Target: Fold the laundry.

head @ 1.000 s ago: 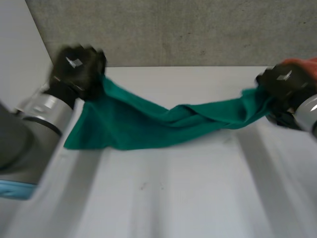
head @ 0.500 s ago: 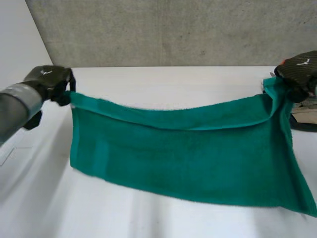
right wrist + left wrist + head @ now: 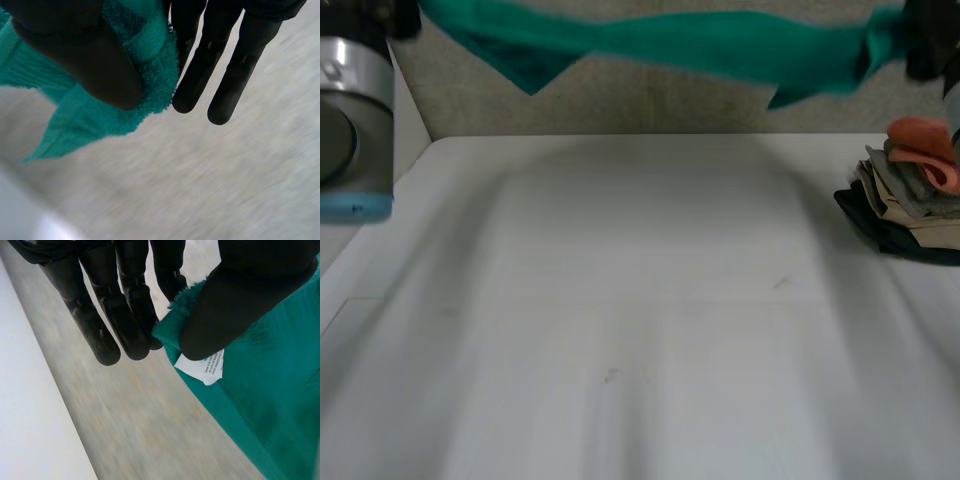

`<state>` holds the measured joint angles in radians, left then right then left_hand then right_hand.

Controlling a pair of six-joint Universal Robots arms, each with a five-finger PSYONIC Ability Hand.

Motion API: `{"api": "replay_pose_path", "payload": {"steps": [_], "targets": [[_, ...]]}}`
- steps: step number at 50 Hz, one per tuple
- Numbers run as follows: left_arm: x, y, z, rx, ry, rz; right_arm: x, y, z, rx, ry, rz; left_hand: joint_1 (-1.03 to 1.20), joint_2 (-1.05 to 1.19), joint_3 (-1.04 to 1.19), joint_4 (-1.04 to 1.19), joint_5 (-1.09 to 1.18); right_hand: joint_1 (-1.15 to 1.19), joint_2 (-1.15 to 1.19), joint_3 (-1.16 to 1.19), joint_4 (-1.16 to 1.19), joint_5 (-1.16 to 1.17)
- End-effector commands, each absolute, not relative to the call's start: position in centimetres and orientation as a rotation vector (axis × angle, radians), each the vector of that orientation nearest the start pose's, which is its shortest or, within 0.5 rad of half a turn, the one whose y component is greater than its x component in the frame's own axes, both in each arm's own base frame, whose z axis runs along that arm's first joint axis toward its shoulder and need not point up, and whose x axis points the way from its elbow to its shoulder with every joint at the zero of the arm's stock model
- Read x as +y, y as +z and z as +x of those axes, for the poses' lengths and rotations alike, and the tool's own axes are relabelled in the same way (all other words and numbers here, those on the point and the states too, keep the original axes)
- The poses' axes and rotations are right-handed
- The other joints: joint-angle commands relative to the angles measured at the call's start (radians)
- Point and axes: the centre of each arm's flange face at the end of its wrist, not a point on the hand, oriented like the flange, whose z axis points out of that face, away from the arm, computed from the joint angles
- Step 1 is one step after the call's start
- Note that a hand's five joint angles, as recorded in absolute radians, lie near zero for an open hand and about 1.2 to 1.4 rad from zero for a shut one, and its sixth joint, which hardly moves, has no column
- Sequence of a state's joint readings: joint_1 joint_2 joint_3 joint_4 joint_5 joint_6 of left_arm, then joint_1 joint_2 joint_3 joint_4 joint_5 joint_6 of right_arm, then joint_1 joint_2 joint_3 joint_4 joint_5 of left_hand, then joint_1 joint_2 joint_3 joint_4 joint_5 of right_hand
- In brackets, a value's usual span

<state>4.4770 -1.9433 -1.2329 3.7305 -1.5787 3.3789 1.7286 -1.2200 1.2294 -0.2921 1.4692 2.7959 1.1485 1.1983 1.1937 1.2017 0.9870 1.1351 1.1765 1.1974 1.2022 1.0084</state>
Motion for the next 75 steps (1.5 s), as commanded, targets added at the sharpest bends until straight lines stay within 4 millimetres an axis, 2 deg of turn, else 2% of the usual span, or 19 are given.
{"api": "replay_pose_path", "payload": {"steps": [1, 2, 6, 11, 16, 19, 29, 33, 41, 46, 50, 53, 56, 57, 61, 63, 67, 71, 75], "targets": [[-37.4, 22.5, -22.6, 1.95, -2.434, 0.458, -36.9, 19.7, 21.8, 2.139, -1.968, -0.924, 0.248, 0.198, 0.203, 0.195, 0.235, 0.261, 0.22, 0.199, 0.194, 0.213], [-37.1, 21.0, -22.6, 2.0, -2.394, 0.47, -36.7, 18.9, 21.9, 2.151, -1.937, -0.94, 0.248, 0.198, 0.203, 0.195, 0.235, 0.261, 0.22, 0.199, 0.194, 0.213], [-36.1, 18.5, -22.7, 2.09, -2.318, 0.501, -36.0, 15.9, 21.9, 2.193, -1.828, -1.009, 0.248, 0.198, 0.203, 0.195, 0.235, 0.207, 0.165, 0.144, 0.14, 0.159], [-35.6, 17.7, -22.8, 2.124, -2.291, 0.526, -35.1, 14.1, 20.9, 2.225, -1.774, -1.1, 0.248, 0.198, 0.203, 0.195, 0.235, -0.054, -0.096, -0.117, -0.121, -0.102], [-35.4, 17.6, -22.9, 2.135, -2.297, 0.552, -33.6, 12.9, 21.2, 2.174, -1.74, -1.21, 0.248, 0.198, 0.203, 0.195, 0.235, -0.342, -0.383, -0.404, -0.409, -0.39], [-35.3, 17.5, -22.9, 2.14, -2.293, 0.555, -33.1, 12.5, 21.1, 2.162, -1.745, -1.26, 0.248, 0.198, 0.203, 0.195, 0.235, -0.512, -0.554, -0.574, -0.579, -0.56], [-35.1, 17.5, -22.8, 2.146, -2.288, 0.555, -32.0, 14.3, 21.2, 2.065, -1.872, -1.436, 0.248, 0.198, 0.203, 0.195, 0.235, -0.566, -0.607, -0.628, -0.633, -0.614], [-35.1, 17.5, -22.8, 2.146, -2.288, 0.555, -32.1, 14.5, 21.5, 2.04, -1.909, -1.457, 0.248, 0.198, 0.203, 0.195, 0.235, -0.56, -0.601, -0.622, -0.627, -0.608], [-34.9, 17.4, -22.8, 2.152, -2.281, 0.56, -30.9, 14.6, 24.4, 1.92, -1.96, -1.53, 0.248, 0.198, 0.203, 0.195, 0.235, -0.501, -0.543, -0.564, -0.568, -0.549], [-34.8, 17.4, -22.8, 2.152, -2.281, 0.56, -31.4, 13.3, 24.5, 1.963, -1.966, -1.53, 0.248, 0.198, 0.203, 0.195, 0.235, -0.293, -0.335, -0.355, -0.36, -0.341], [-34.8, 17.5, -22.7, 2.146, -2.283, 0.56, -31.3, 13.2, 24.4, 1.979, -1.967, -1.562, 0.248, 0.198, 0.203, 0.195, 0.235, 0.26, 0.218, 0.197, 0.193, 0.212], [-34.7, 18.4, -22.7, 2.13, -2.294, 0.558, -31.1, 13.1, 24.3, 1.987, -1.966, -1.55, 0.248, 0.198, 0.203, 0.195, 0.235, 0.261, 0.22, 0.199, 0.194, 0.213], [-34.2, 20.4, -22.5, 2.111, -2.306, 0.553, -31.2, 15.6, 24.1, 1.965, -2.053, -1.524, 0.248, 0.198, 0.203, 0.195, 0.235, 0.261, 0.22, 0.199, 0.194, 0.213], [-34.1, 21.0, -22.3, 2.112, -2.302, 0.548, -31.2, 18.6, 23.7, 1.941, -2.163, -1.474, 0.248, 0.198, 0.203, 0.195, 0.235, 0.261, 0.22, 0.199, 0.194, 0.213], [-32.8, 25.8, -21.3, 2.076, -2.317, 0.53, -30.3, 24.5, 22.4, 1.976, -2.351, -1.303, 0.248, 0.198, 0.203, 0.195, 0.235, 0.261, 0.22, 0.199, 0.194, 0.213], [-31.7, 28.8, -20.6, 2.065, -2.309, 0.519, -29.9, 26.0, 21.8, 2.017, -2.376, -1.263, 0.248, 0.198, 0.203, 0.195, 0.235, 0.261, 0.22, 0.199, 0.194, 0.213], [-29.5, 32.2, -19.2, 2.086, -2.233, 0.533, -29.1, 29.1, 20.1, 2.151, -2.362, -1.218, 0.248, 0.198, 0.203, 0.195, 0.235, 0.261, 0.22, 0.199, 0.194, 0.213], [-27.5, 33.3, -18.4, 2.122, -2.096, 0.614, -27.7, 31.5, 17.5, 2.32, -2.265, -1.22, 0.248, 0.198, 0.203, 0.195, 0.235, 0.261, 0.22, 0.199, 0.194, 0.213], [-26.2, 31.9, -18.3, 2.176, -1.906, 0.766, -25.9, 31.8, 16.3, 2.449, -2.112, -1.324, 0.248, 0.198, 0.203, 0.195, 0.235, 0.261, 0.22, 0.199, 0.194, 0.213]]}}
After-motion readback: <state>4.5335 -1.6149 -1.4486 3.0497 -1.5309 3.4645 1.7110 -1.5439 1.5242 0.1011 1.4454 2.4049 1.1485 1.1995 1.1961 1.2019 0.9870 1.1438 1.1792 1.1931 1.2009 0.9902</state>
